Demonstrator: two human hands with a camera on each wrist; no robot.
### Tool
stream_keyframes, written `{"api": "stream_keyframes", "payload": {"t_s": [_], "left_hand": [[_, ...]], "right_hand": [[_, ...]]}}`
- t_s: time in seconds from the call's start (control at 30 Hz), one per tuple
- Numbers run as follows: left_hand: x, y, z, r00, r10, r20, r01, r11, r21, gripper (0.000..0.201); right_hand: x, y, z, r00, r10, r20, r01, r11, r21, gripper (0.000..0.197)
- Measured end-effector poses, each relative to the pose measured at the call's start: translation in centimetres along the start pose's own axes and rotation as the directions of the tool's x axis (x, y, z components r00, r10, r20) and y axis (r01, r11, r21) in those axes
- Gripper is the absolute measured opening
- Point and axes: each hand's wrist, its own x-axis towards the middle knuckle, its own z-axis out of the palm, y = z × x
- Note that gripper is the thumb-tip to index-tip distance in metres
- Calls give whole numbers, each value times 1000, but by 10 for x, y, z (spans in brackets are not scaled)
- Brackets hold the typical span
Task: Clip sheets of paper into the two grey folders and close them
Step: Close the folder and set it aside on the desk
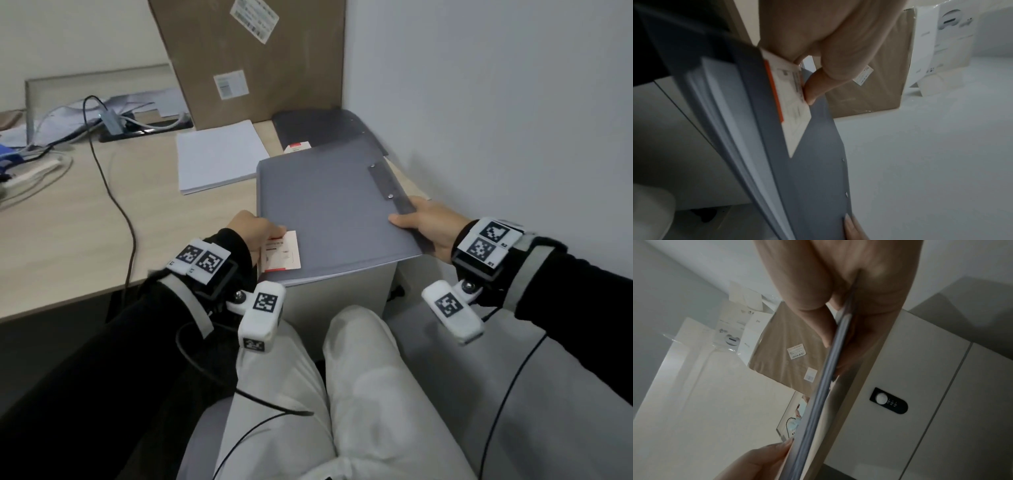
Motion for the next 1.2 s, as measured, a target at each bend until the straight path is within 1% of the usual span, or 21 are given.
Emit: {"api": "stream_keyframes", "payload": {"t_s": [0.03, 0.1, 0.13, 0.2, 0.23, 0.33, 0.4, 0.47, 0.57, 0.63, 0.67, 0.7, 0.77, 0.8, 0.87, 0.93, 1.0, 1.03, 1.07, 1.13, 1.2], "left_hand": [[0, -1, -4, 1000, 24, -6, -24, 999, -23, 7], [2, 1, -16, 997, 75, -13, -75, 995, -60, 9], [5, 2, -25, 994, 103, -21, -105, 991, -82, 12], [13, 5, -43, 990, 139, -36, -142, 982, -123, 29], [15, 7, -52, 987, 156, -41, -160, 977, -139, 32], [20, 11, -74, 979, 197, -43, -201, 966, -165, 29], [30, 11, -91, 979, 192, -65, -200, 963, -179, 29], [45, 12, -111, 982, 169, -87, -182, 970, -162, 35], [65, 17, -141, 988, 106, -115, -124, 978, -165, 53], [80, 21, -159, 989, 81, -126, -102, 981, -167, 57], [88, 21, -167, 989, 74, -131, -95, 982, -164, 55], [95, 22, -175, 989, 68, -129, -89, 983, -163, 49], [110, 22, -190, 992, 56, -115, -73, 985, -154, 30], [118, 23, -197, 993, 53, -108, -69, 987, -147, 25], [133, 25, -212, 993, 46, -108, -60, 989, -136, 24], [148, 28, -228, 991, 35, -127, -53, 989, -139, 29], [164, 29, -242, 988, 17, -151, -40, 987, -153, 34], [171, 29, -247, 988, 5, -153, -30, 987, -161, 32], [179, 28, -252, 988, -8, -157, -19, 986, -168, 26], [193, 28, -260, 984, -31, -175, 2, 987, -159, 10], [205, 28, -268, 976, -43, -213, 9, 988, -156, 14]], "right_hand": [[-1, -2, 4, 1000, -12, 24, 11, 999, 40, 39], [0, -8, 15, 996, -31, 77, 22, 993, 116, 38], [1, -11, 21, 993, -37, 110, 21, 990, 141, 37], [6, -18, 36, 986, -48, 160, 21, 986, 163, 38], [12, -22, 44, 985, -58, 164, 30, 986, 166, 41], [31, -35, 69, 987, -91, 130, 67, 982, 176, 52], [47, -47, 88, 984, -115, 132, 93, 982, 165, 54], [64, -58, 106, 982, -120, 148, 98, 983, 152, 55], [96, -73, 131, 979, -92, 183, 64, 986, 153, 56], [117, -84, 148, 976, -77, 205, 47, 988, 148, 52], [127, -90, 158, 973, -68, 218, 37, 989, 142, 49], [137, -95, 167, 971, -64, 231, 33, 990, 135, 48], [160, -104, 188, 969, -61, 241, 35, 993, 112, 50], [171, -107, 199, 970, -58, 236, 37, 995, 93, 51], [190, -115, 222, 971, -39, 238, 26, 998, 58, 52], [208, -123, 245, 969, -18, 245, 18, 1000, 2, 51], [232, -126, 265, 968, -6, 251, 22, 998, -59, 55], [244, -127, 273, 967, -7, 255, 26, 997, -69, 57], [257, -126, 281, 966, -3, 257, 24, 997, -76, 56], [262, -132, 296, 964, 12, 267, 6, 998, -68, 50], [265, -134, 309, 961, 37, 275, -26, 999, -46, 46]]}}
